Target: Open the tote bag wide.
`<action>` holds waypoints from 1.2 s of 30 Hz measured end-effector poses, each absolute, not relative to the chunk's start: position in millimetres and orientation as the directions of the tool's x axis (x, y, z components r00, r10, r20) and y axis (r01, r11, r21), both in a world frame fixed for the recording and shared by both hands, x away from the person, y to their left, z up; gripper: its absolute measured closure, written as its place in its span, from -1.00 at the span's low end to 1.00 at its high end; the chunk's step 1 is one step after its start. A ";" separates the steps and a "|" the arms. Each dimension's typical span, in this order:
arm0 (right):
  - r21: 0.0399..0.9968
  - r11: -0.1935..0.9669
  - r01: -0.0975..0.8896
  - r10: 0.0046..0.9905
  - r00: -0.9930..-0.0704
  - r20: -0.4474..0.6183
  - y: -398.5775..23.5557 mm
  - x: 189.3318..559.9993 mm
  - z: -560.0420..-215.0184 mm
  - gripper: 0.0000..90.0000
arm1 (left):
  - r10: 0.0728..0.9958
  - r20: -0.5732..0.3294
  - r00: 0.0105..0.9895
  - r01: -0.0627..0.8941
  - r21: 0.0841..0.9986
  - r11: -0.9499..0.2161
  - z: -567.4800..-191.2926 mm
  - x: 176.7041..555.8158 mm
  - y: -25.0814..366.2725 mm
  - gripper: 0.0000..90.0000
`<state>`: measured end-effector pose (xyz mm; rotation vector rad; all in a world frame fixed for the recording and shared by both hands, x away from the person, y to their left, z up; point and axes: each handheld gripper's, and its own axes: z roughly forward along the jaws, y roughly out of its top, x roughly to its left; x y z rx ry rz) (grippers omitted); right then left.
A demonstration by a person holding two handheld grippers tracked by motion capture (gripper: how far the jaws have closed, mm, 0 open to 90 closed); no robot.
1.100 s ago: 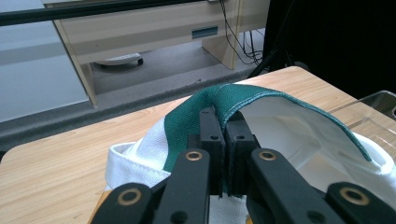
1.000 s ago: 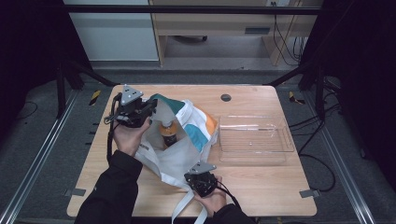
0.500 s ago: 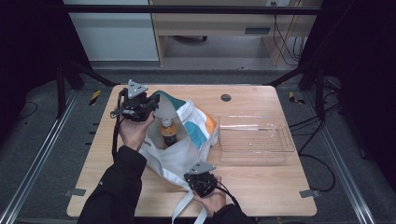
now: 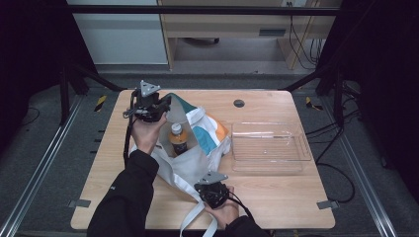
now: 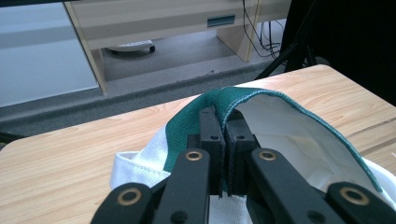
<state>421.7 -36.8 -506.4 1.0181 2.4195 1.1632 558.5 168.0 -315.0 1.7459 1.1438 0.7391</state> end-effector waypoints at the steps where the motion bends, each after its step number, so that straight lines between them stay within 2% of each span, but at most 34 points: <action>1: 0.765 0.431 0.478 0.695 -0.717 0.057 -36.7 421.7 -506.4 1.00 | 0.920 0.005 0.393 0.387 0.906 -0.171 -316.1 560.3 167.6 0.96; 21: 0.766 0.435 0.473 0.693 -0.720 0.050 -36.4 421.8 -506.4 1.00 | 0.935 -0.004 0.354 0.465 0.868 -0.173 -348.5 590.1 167.1 0.96; 36: 0.767 0.431 0.475 0.692 -0.719 0.057 -36.6 422.0 -506.5 1.00 | 0.929 0.000 0.370 0.499 0.844 -0.199 -367.6 598.1 175.6 0.95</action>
